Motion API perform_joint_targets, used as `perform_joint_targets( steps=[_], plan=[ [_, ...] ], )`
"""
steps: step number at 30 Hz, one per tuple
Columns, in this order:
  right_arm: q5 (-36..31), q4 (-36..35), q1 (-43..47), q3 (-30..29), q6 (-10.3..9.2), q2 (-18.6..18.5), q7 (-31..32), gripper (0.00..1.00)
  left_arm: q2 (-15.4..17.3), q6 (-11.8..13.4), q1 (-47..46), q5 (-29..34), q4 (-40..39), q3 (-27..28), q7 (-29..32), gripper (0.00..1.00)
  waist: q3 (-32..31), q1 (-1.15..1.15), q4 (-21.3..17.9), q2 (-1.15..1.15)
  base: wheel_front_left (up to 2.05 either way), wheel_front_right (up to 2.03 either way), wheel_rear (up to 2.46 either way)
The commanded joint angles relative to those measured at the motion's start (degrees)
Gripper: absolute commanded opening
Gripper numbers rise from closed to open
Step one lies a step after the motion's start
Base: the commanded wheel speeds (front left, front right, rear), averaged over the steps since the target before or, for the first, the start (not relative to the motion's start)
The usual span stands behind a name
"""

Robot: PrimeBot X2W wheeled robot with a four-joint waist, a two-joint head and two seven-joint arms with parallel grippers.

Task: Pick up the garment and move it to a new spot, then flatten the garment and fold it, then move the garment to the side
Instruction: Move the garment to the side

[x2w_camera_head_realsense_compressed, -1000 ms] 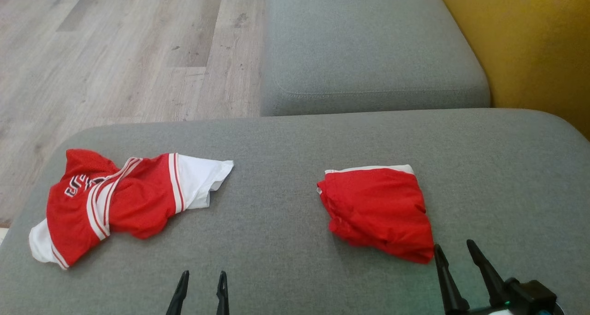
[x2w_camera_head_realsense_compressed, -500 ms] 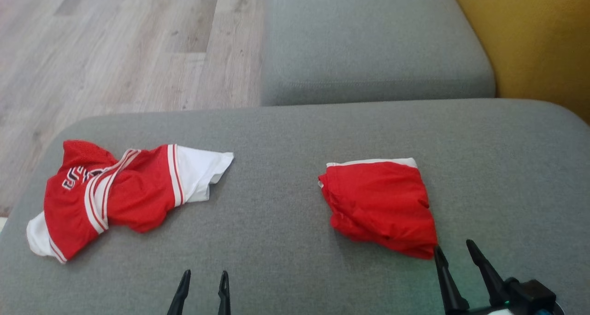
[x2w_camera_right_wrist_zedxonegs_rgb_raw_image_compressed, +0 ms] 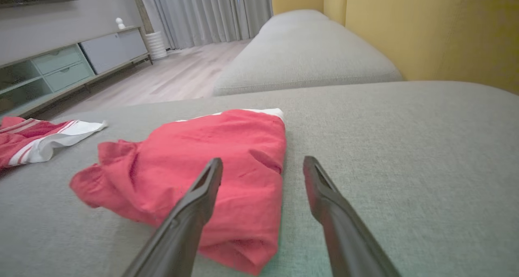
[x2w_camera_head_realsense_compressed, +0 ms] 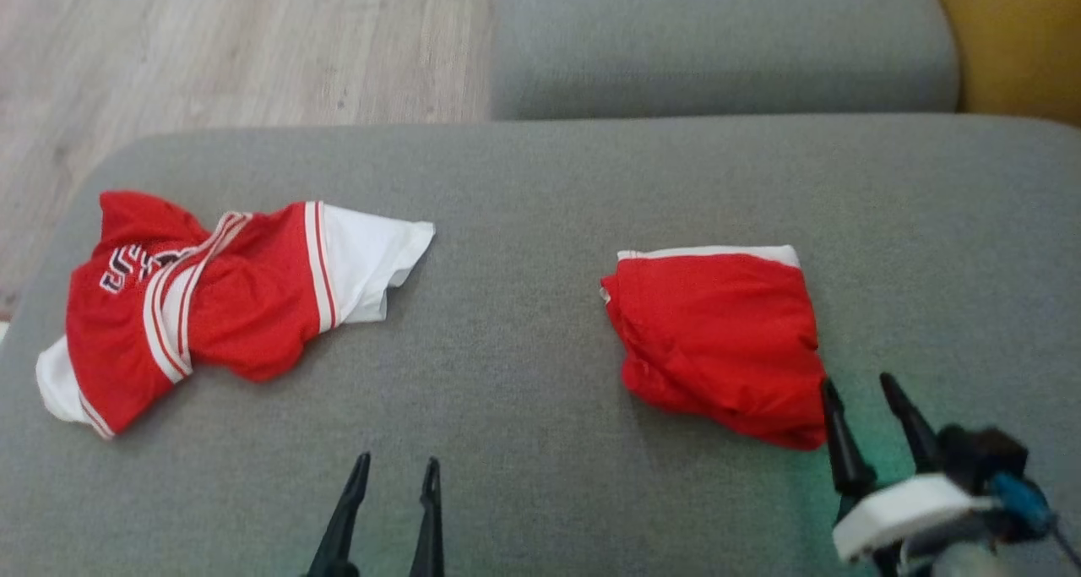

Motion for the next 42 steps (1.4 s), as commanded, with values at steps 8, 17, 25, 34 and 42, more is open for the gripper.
perform_joint_targets(
  steps=[8,17,25,34,42],
  plan=[
    [1.7,7.1,-14.3,-1.6,-0.05,-2.7,9.0,1.00,-0.4,-0.2,-6.1,-0.2,-1.5,-0.2,-0.4,1.00,5.2,-0.01,0.6,0.00,0.00,0.00,0.00],
    [8.5,12.4,-18.8,3.0,-0.05,-3.6,19.5,0.85,-0.4,0.3,-8.8,-1.0,-1.2,-1.8,-0.4,1.00,7.3,-0.01,1.5,0.00,0.00,0.00,0.00],
    [13.1,9.6,-18.6,5.6,-0.05,-8.2,19.0,0.00,-0.4,0.8,-9.4,-1.7,-1.1,-2.1,-0.4,1.00,8.8,-0.01,-0.5,0.00,0.00,0.00,0.00],
    [12.1,8.3,-20.9,1.1,-0.05,-17.7,19.3,0.00,-0.4,0.4,-12.4,-1.0,-1.8,-1.8,-0.4,1.00,13.8,-0.01,-4.3,0.00,0.00,0.00,0.00],
    [7.2,10.8,-26.9,-7.2,-0.05,-24.5,20.3,0.00,-0.4,-1.5,-16.8,0.7,-1.7,-0.5,-0.4,1.00,20.7,-0.01,-7.3,0.00,0.00,0.00,0.00]
  ],
)
